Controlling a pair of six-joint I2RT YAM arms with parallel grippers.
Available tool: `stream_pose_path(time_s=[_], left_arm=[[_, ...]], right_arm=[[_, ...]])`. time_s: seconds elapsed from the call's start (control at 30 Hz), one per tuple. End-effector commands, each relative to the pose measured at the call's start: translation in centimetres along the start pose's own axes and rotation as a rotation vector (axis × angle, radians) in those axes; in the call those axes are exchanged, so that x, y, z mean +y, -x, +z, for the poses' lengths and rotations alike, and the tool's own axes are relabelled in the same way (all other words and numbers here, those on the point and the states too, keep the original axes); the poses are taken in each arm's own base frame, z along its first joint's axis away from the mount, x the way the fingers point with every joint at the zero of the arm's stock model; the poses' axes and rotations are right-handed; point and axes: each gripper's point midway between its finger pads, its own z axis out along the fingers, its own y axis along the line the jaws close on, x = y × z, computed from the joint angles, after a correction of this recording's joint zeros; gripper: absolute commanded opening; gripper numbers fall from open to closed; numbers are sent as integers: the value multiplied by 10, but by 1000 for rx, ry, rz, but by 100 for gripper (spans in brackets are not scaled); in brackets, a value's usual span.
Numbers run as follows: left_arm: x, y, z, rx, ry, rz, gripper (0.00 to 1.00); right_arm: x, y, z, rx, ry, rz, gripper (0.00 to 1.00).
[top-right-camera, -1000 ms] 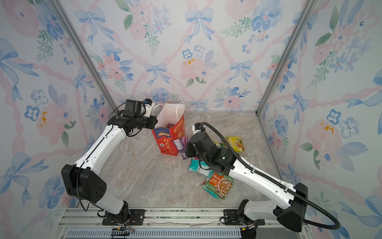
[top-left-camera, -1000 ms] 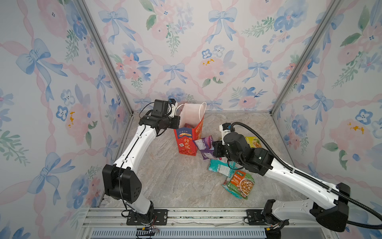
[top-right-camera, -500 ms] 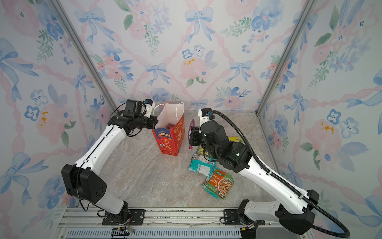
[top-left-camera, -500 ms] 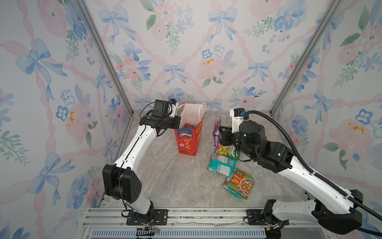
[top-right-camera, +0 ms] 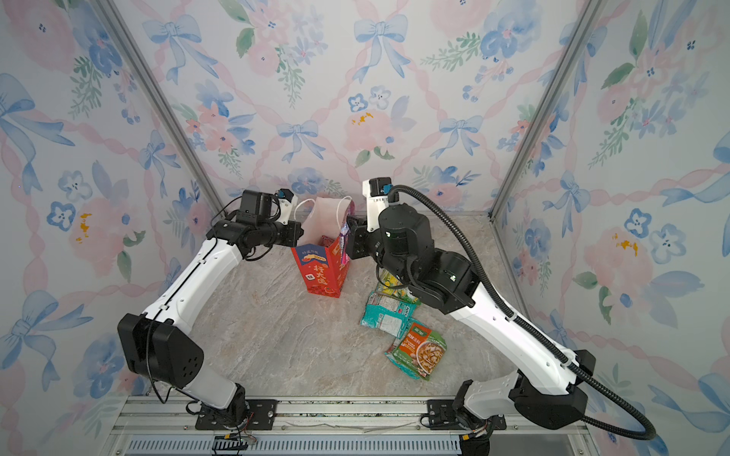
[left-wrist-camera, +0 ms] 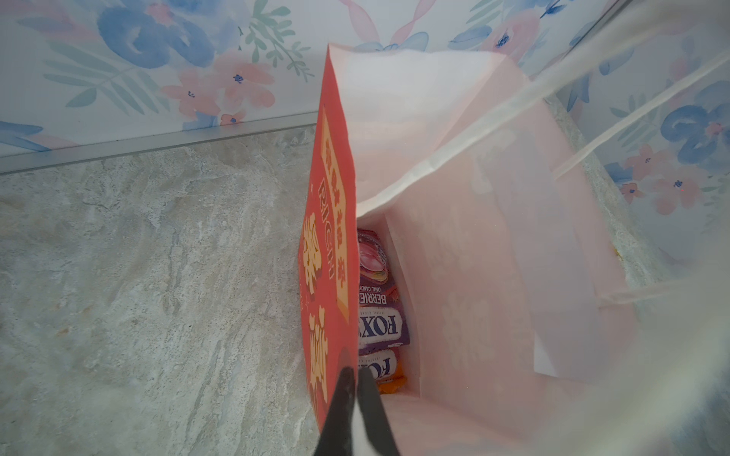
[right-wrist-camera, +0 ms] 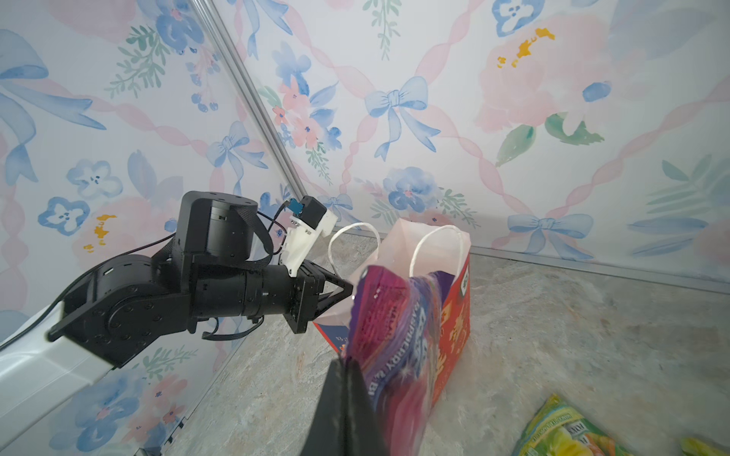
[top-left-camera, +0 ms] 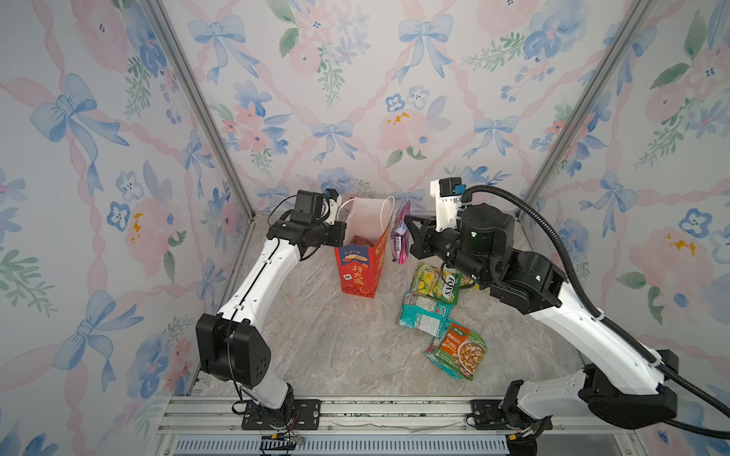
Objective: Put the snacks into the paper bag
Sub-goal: 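Lift the purple Berries bag with the right gripper and carry it above the paper bag, then lower the purple Berries bag into the paper bag and open the right gripper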
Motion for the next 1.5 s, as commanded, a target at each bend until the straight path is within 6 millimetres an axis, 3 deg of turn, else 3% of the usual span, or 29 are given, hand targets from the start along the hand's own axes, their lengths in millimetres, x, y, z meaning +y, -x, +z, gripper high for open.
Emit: stream_pose_path(time_s=[0.0, 0.33, 0.57, 0.73, 0.93, 1.2, 1.47], left_arm=[[-7, -6, -4, 16, -24, 0, 0], [-9, -7, -2, 21, -35, -1, 0], [-10, -7, -1, 23, -37, -1, 0], [-11, -8, -1, 24, -41, -1, 0], [-11, -8, -1, 24, -39, 0, 0], [-10, -8, -3, 20, -35, 4, 0], [-11, -8, -3, 22, -36, 3, 0]], right_arm=[[26, 25, 2, -59, 95, -12, 0], [47, 39, 30, -83, 144, -31, 0], [45, 53, 49, -92, 154, -30, 0], [37, 50, 76, -77, 139, -33, 0], [23, 46, 103, -53, 100, -49, 0], [-12, 22, 140, 15, -5, -82, 0], [-42, 2, 148, 61, -98, -118, 0]])
